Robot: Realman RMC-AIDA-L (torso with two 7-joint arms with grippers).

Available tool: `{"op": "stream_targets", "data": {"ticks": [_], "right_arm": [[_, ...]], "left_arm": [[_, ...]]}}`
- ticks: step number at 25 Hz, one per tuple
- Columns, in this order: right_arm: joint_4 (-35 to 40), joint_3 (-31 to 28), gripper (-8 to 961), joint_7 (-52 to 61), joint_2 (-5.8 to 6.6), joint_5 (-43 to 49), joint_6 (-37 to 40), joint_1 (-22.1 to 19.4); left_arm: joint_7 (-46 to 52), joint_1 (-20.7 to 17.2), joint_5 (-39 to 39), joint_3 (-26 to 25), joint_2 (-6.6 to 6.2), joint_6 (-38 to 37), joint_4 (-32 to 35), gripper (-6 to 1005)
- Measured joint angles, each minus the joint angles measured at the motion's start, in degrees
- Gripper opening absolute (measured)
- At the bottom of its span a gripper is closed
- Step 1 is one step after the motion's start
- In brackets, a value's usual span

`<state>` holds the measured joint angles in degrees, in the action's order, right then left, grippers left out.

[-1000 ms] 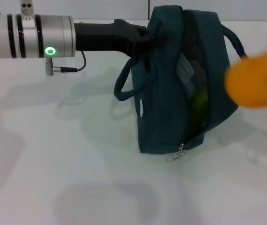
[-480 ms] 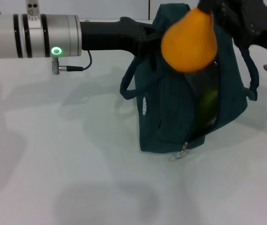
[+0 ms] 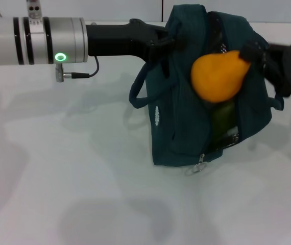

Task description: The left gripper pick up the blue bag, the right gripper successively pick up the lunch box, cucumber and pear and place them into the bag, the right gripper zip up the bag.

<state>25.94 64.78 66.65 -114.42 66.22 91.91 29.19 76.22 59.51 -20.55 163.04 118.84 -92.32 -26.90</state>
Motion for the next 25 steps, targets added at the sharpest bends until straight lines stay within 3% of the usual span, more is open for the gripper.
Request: {"op": "stream_targets", "data": {"ticks": [9,25], "right_arm": [[0.1,-0.3,72,1.0,-0.37,4.7,-1.2,0.3],[1.4,-1.0,90,2.9,0.27,4.3,0.2,-0.7]], "left_arm": [[-0.1,0.5,0.3,0.0,0.07,0.4,0.3,76],[-0.1,0.6,0.1,0.0,0.16,0.5,0.4,75]]}}
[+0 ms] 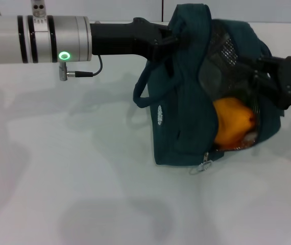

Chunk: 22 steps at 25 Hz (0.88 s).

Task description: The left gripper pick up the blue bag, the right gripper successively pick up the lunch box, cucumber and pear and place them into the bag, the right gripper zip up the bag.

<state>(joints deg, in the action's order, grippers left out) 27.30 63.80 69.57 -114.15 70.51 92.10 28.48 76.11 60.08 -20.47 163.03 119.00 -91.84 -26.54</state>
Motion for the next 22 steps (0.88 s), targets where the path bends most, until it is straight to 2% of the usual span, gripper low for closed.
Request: {"op": "stream_targets", "data": {"ticks": [3,7,11,16,18,22], "right_arm": [[0.1,-2.8,215,-0.1,-0.04,-0.2,2.0,-1.2],[0.2,-10.1,374,-0.9,-0.14,-0.3,6.7,-4.9],[0.2,-13.8,527,-3.5,0.98,0.3,7.9,-10.2],[-0.1,-14.0,533,-4.7,2.54,4.9,4.5,-14.3],[-0.2,-14.0,536,-4.7,2.52,7.0,2.5,-14.7],[0.1,-13.5,541,-4.7,1.65,10.5,-1.6,-13.7]], "left_arm": [[0.0,0.0,0.0,0.0,0.01,0.0,0.0,75],[0.0,0.0,0.0,0.0,0.01,0.1,0.0,75],[0.0,-0.3,0.0,0.0,0.07,0.6,0.0,75],[-0.1,-0.4,0.0,0.0,0.09,0.7,0.0,75],[-0.2,-0.3,0.0,0.0,0.1,0.7,0.0,75],[-0.6,-0.1,0.0,0.0,0.18,0.7,0.1,75]]}}
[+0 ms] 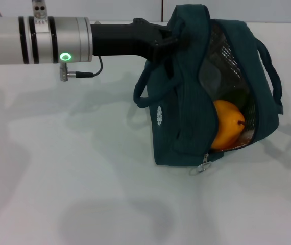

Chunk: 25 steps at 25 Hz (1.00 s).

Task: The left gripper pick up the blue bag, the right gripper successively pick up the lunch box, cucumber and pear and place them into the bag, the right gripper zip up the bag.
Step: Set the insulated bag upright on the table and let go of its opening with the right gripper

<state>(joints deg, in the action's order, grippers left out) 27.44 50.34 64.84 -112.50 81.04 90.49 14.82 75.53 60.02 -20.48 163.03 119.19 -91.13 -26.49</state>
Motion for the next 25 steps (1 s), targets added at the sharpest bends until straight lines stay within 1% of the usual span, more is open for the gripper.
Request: {"op": "stream_targets", "data": {"ticks": [1,7,11,16,20,25], "right_arm": [[0.0,0.2,540,0.0,-0.38,0.9,-1.0,0.9],[1.1,0.2,535,0.0,-1.63,4.0,-4.5,4.2],[3.1,0.6,531,0.3,-2.39,6.9,-6.2,5.5],[5.9,4.9,527,0.3,-2.38,8.0,-6.3,5.6],[7.3,5.2,523,0.1,-2.35,8.1,-6.0,4.9],[7.4,5.9,519,-1.2,-2.43,9.2,-4.6,5.2]], "left_arm": [[-0.1,0.0,0.0,0.0,0.02,0.0,0.0,75],[-0.1,0.1,0.0,0.0,0.08,0.0,0.0,76],[-0.1,0.1,0.0,0.0,0.08,0.0,0.0,76],[-0.1,0.0,0.0,0.0,0.08,0.0,0.0,76],[-0.1,-0.3,-0.1,0.0,0.08,0.0,0.0,76],[-0.1,-0.1,-0.1,0.0,0.08,0.0,0.0,76]]}}
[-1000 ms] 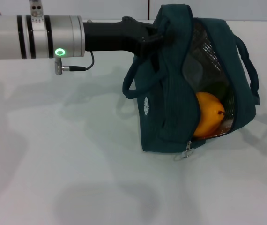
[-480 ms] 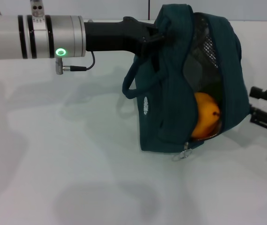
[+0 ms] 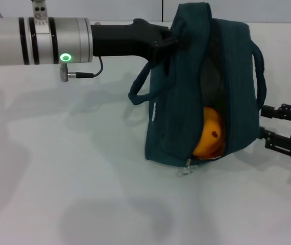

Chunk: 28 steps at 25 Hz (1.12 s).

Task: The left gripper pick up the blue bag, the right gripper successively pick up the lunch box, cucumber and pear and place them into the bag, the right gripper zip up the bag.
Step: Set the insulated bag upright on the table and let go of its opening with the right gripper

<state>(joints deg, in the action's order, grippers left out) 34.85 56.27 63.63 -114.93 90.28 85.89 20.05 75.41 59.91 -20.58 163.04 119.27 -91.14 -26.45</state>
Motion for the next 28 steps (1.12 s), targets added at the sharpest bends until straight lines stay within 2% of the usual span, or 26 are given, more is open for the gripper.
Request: {"op": "stream_targets", "data": {"ticks": [18,24,28], "right_arm": [[2.2,6.5,503,-3.7,0.0,0.2,0.2,2.1],[2.0,6.3,289,-6.6,-0.1,-0.5,0.2,1.8],[0.5,6.1,217,-10.3,-0.18,-4.9,0.3,1.2]], "left_arm": [[-0.9,0.3,-0.6,0.0,-0.09,0.2,0.0,76],[-1.0,0.3,-0.8,0.0,-0.09,0.2,0.0,76],[-1.9,0.0,-1.3,0.0,-0.09,0.2,0.0,75]]}}
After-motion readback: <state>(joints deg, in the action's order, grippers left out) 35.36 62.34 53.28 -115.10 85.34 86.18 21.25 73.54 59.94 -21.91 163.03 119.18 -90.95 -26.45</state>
